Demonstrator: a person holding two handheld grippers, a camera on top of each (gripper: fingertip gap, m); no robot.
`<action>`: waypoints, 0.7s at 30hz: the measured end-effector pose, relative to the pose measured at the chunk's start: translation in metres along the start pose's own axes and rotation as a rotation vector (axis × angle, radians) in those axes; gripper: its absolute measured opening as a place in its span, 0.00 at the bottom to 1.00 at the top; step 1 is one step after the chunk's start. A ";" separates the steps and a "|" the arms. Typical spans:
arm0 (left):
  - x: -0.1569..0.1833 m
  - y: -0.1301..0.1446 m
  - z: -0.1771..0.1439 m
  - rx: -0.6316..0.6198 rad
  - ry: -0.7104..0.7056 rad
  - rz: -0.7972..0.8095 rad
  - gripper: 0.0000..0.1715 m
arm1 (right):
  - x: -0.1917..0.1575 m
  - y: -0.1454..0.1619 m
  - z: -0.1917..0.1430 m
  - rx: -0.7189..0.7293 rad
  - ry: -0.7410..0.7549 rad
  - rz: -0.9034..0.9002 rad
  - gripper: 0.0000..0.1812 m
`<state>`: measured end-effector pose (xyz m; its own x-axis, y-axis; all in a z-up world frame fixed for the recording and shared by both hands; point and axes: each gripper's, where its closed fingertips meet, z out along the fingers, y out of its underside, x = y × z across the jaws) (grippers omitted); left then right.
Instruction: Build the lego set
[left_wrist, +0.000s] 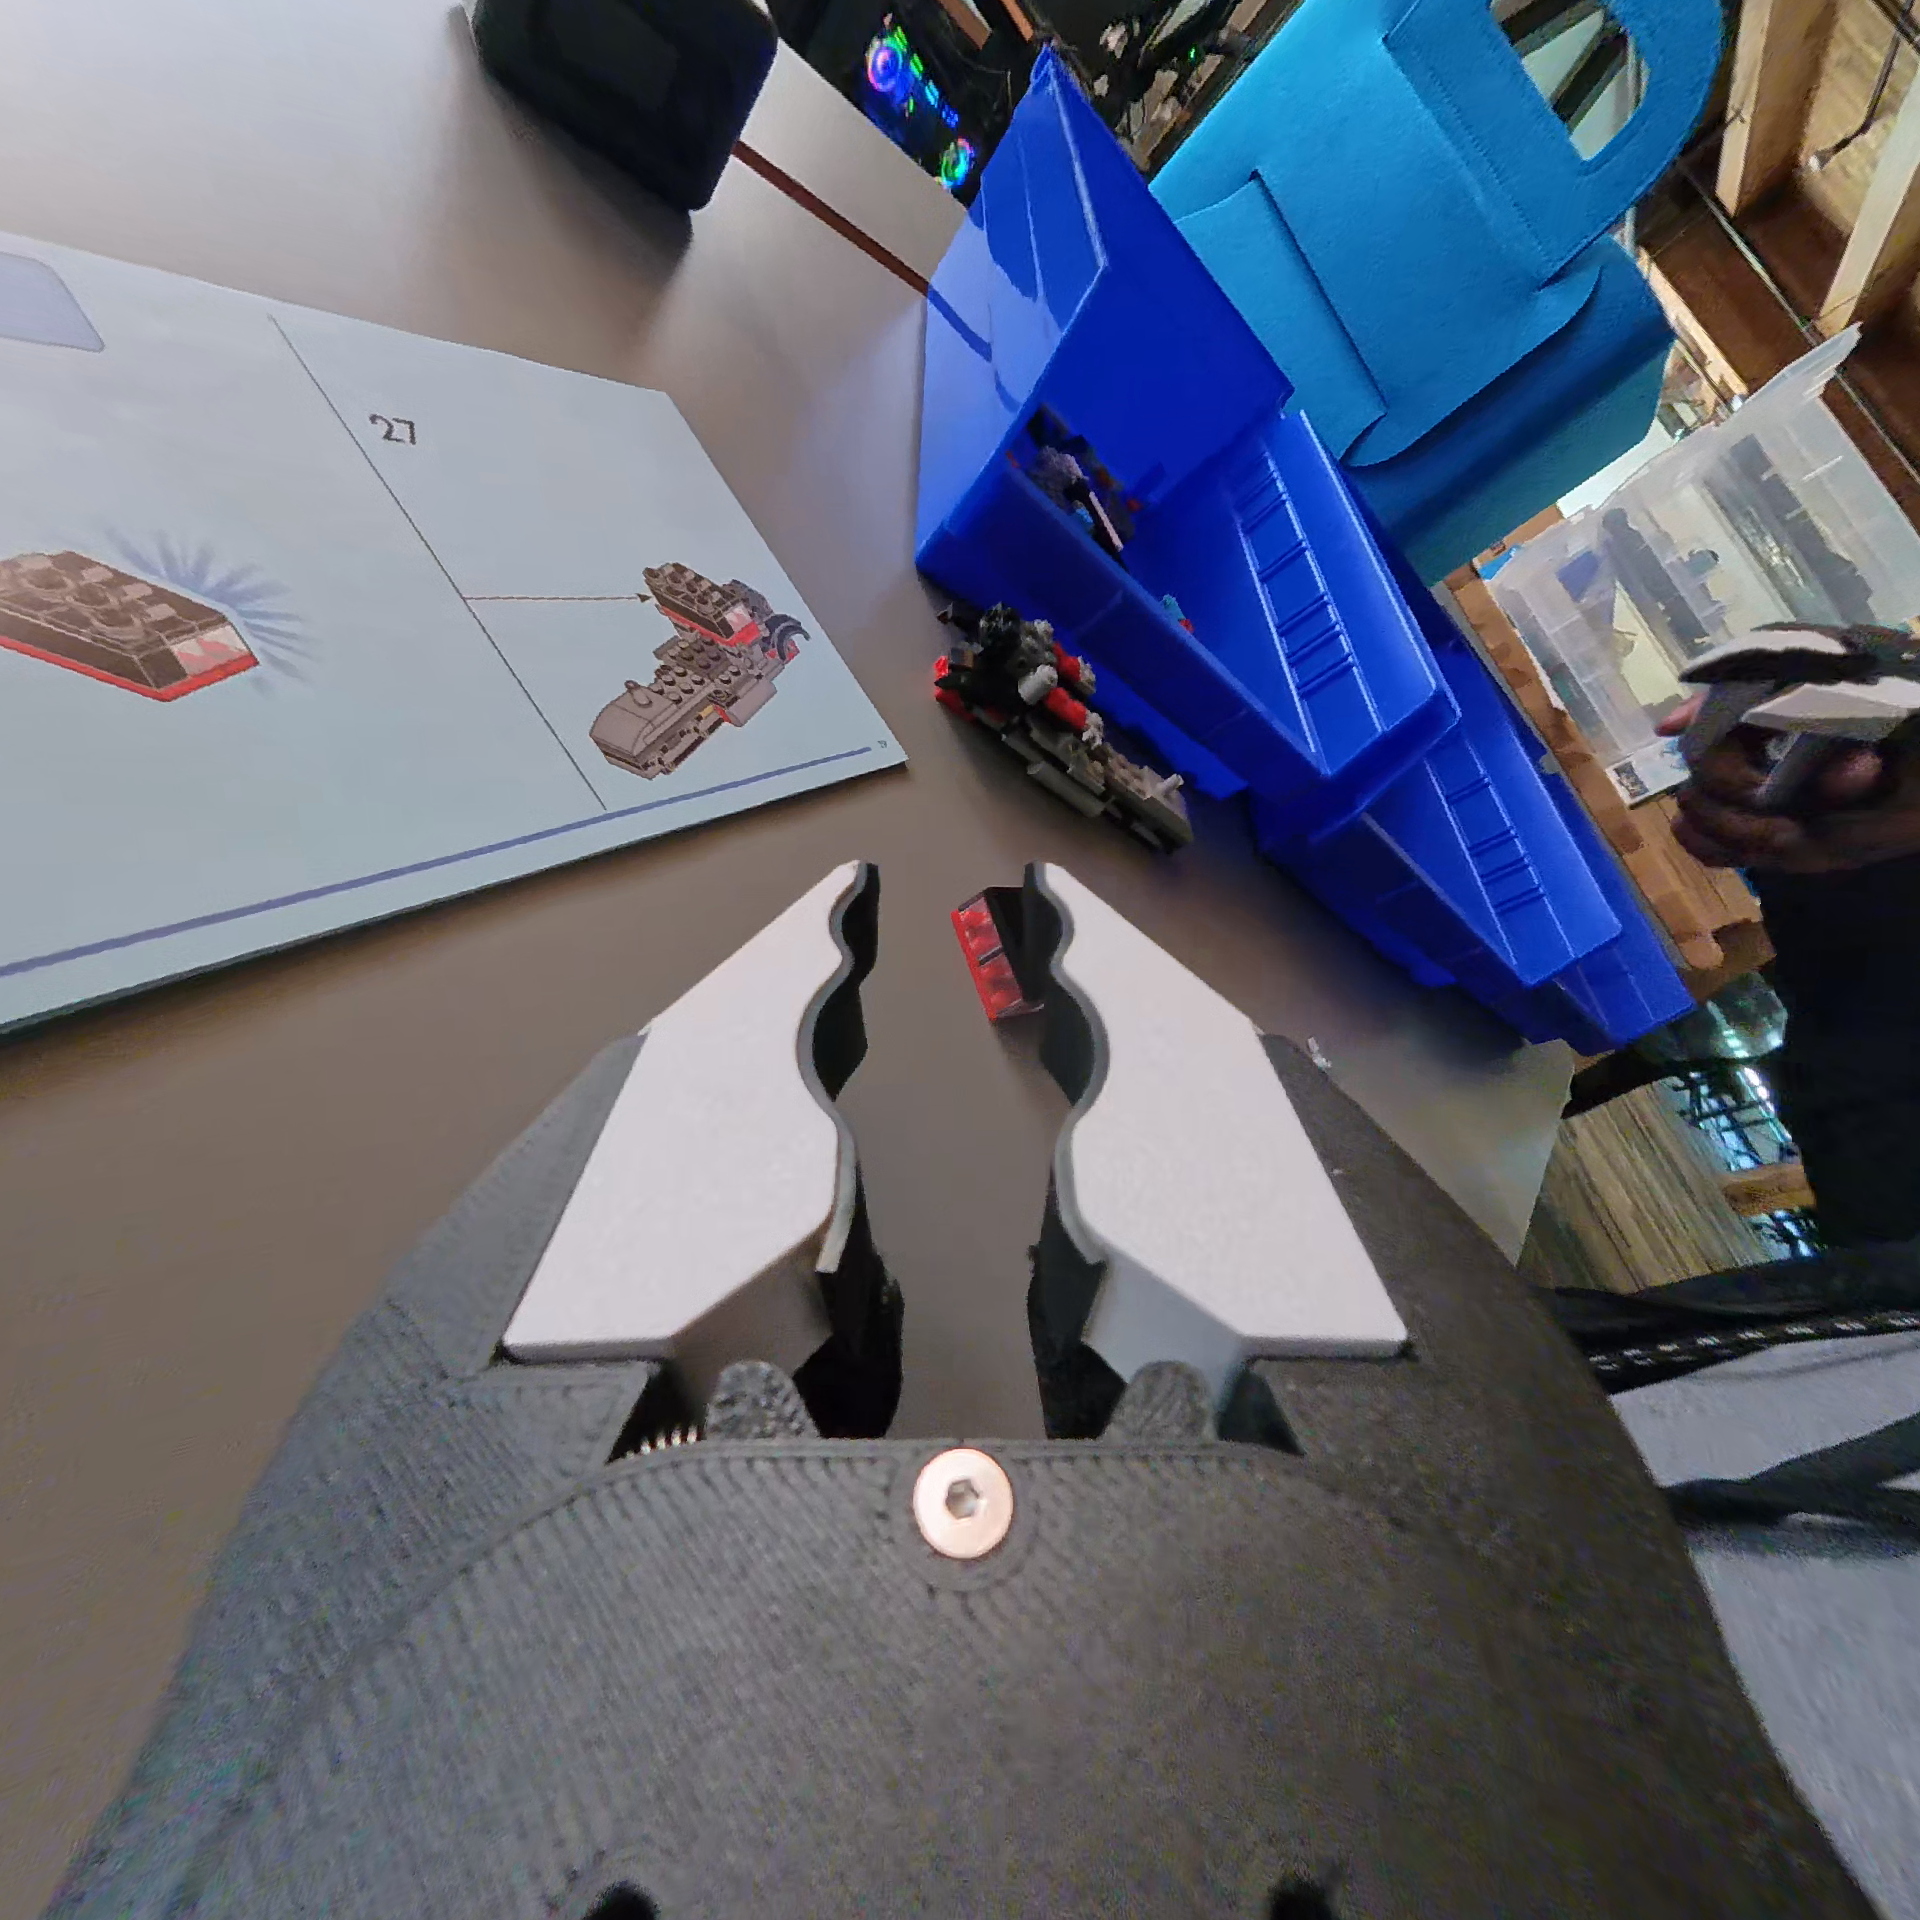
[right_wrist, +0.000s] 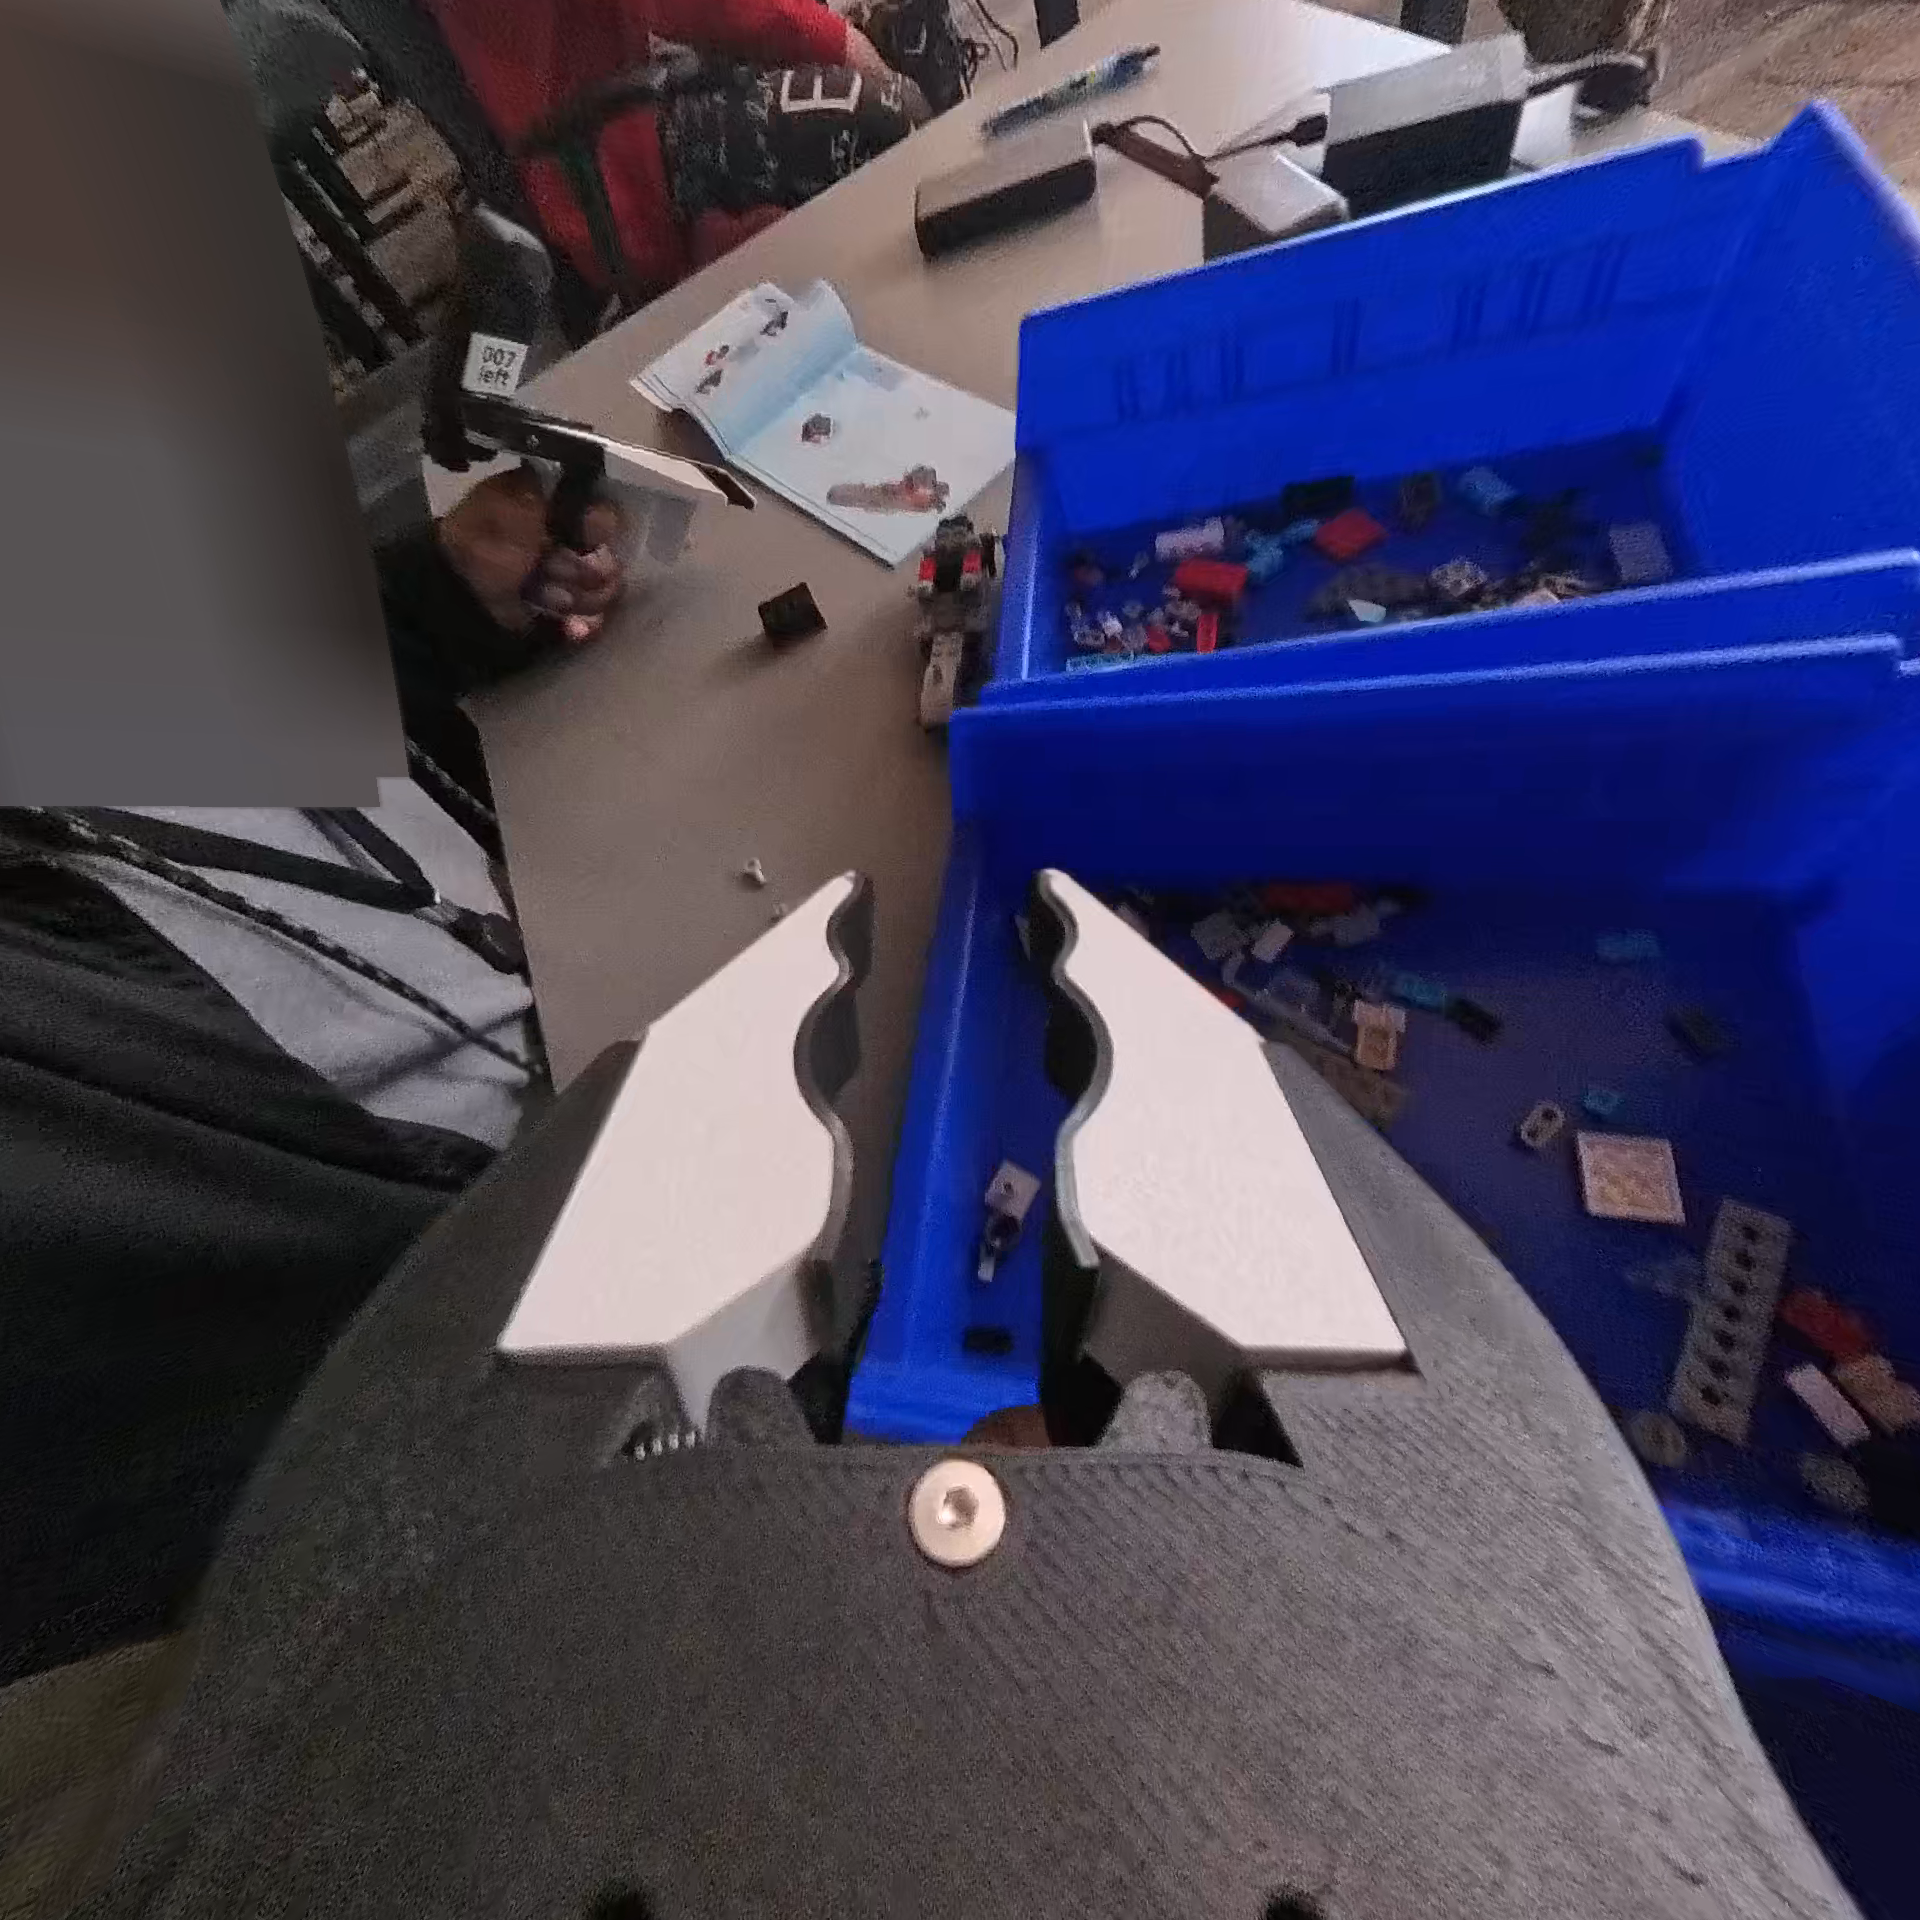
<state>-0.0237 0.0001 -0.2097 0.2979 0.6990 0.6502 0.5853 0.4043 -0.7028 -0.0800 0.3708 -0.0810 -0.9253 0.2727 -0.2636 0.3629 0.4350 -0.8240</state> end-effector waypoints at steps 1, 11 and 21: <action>0.000 -0.001 -0.001 0.012 -0.002 0.001 0.17 | -0.005 0.000 0.008 0.004 0.001 -0.016 0.18; 0.002 0.002 0.002 -0.025 0.026 -0.015 0.17 | -0.054 0.021 0.044 0.068 -0.003 0.022 0.17; 0.002 0.000 0.000 -0.008 0.024 -0.005 0.17 | -0.046 0.021 0.040 0.076 0.012 0.049 0.17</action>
<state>-0.0231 0.0019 -0.2088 0.3129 0.6825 0.6605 0.5928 0.4030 -0.6973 -0.0340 0.3332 -0.1064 -0.9051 0.3029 -0.2986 0.3978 0.3548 -0.8461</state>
